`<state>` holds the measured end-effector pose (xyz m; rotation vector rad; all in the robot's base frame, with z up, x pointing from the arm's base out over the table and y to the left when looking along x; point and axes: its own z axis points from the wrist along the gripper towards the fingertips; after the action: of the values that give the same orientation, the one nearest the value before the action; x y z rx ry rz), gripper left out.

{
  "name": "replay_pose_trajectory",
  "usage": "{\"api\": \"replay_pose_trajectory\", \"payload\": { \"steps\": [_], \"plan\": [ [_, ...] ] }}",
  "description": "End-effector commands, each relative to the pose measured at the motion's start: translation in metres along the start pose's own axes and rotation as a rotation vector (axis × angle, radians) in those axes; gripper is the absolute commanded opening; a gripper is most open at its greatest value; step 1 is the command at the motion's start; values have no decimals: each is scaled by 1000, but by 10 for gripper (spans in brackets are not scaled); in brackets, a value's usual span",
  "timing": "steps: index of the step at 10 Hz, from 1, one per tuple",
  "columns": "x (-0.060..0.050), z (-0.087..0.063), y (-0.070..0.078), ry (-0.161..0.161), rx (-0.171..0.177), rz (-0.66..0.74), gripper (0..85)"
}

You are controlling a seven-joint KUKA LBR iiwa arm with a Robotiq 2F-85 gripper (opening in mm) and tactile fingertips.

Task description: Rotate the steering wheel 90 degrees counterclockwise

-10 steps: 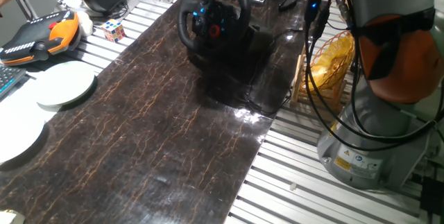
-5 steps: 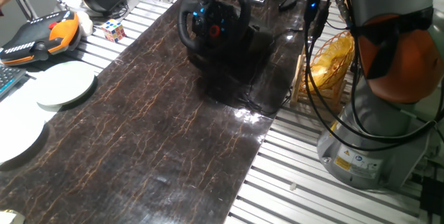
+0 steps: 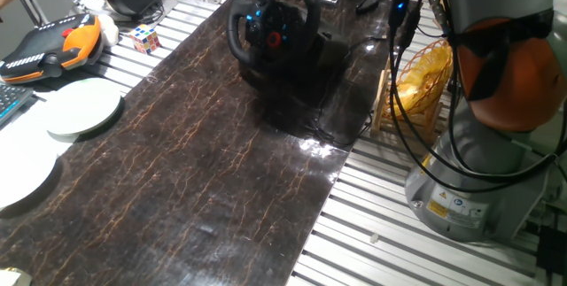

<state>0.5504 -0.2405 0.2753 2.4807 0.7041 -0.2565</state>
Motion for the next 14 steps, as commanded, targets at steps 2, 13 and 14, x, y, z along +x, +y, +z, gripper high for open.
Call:
{"api": "replay_pose_trajectory", "payload": {
  "steps": [2,13,14],
  "plan": [
    [0,0,0,8,2,-5,7],
    [0,0,0,-40,11,13,7],
    [0,0,0,-45,-5,13,7]
  ]
}}
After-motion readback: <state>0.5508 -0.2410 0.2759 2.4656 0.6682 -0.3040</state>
